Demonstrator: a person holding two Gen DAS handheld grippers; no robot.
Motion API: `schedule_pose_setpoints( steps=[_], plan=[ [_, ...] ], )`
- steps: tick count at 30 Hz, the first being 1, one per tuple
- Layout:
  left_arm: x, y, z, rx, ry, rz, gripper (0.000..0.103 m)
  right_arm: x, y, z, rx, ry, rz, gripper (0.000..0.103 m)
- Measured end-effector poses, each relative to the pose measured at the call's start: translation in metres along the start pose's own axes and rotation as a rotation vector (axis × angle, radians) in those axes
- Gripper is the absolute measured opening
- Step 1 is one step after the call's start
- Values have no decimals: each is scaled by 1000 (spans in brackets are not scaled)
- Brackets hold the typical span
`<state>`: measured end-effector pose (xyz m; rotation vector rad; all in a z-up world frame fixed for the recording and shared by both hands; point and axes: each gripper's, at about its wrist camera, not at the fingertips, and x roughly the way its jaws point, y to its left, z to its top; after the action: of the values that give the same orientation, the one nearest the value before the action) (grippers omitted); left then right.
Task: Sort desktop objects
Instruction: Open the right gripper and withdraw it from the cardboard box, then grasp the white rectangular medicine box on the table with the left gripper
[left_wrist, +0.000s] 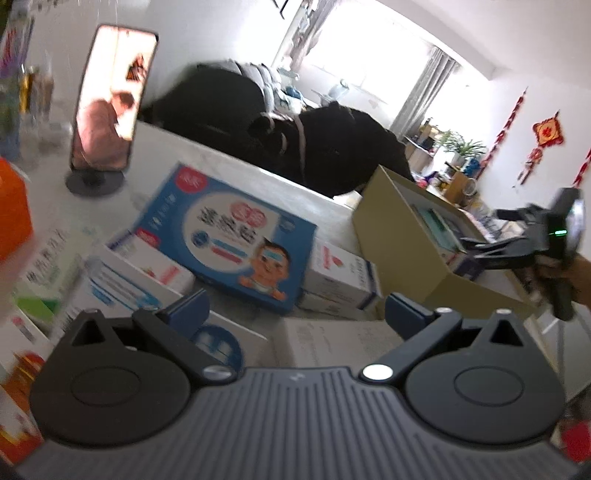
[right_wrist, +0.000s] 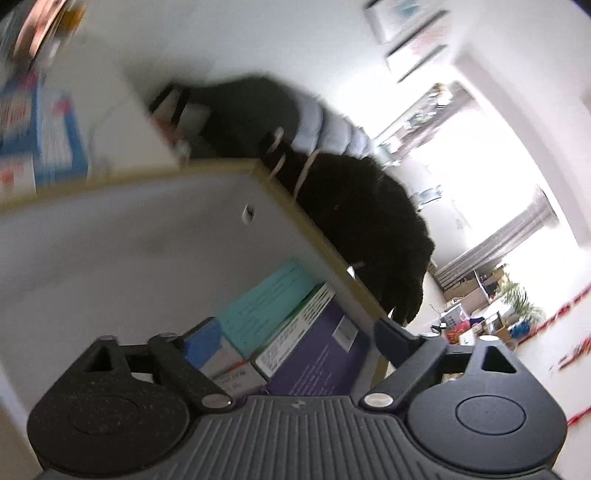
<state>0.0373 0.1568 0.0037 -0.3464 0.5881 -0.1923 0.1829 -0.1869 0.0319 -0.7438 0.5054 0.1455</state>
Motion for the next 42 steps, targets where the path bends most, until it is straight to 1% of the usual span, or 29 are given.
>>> schedule_pose_setpoints(
  steps=[1,2,5,7,9,12,14,17,20,24,28,32,36,40,42],
  plan=[
    [0,1,2,13,-5,20,103,-10,-4,-1,60,-26,10,101],
    [1,3,5,24,-5,39,103,-19,-8,-3,119,-52,19,102],
    [3,8,11,45,-1,92,103,-47,-16,-11,298,-112,77,102],
    [4,12,13,43,2,117,103,-64,-18,-19,381,-144,114,102],
    [6,14,12,43,7,127,103,-83,-15,-28,423,-176,130,102],
    [9,12,10,58,21,122,103,-113,-3,-38,417,-224,122,103],
    [12,7,8,77,33,109,103,-132,5,-44,416,-238,128,103],
    [16,-4,6,129,48,81,103,-149,22,-51,424,-193,180,103],
    [26,-17,5,195,82,12,103,-164,41,-60,449,-152,235,103],
    [42,-33,4,275,134,-76,103,-168,67,-71,524,-145,326,102],
    [71,-39,0,301,225,-134,103,-160,91,-73,610,-148,415,101],
    [87,-48,-5,326,274,-154,103,-150,102,-76,719,-103,456,100],
    [94,-51,-12,299,309,-179,103,-146,103,-88,842,-69,504,99],
    [95,-52,-19,297,337,-188,102,-150,109,-95,871,-57,486,98],
    [92,-56,-24,320,342,-196,102,-149,112,-98,880,-47,492,98]
  ],
)
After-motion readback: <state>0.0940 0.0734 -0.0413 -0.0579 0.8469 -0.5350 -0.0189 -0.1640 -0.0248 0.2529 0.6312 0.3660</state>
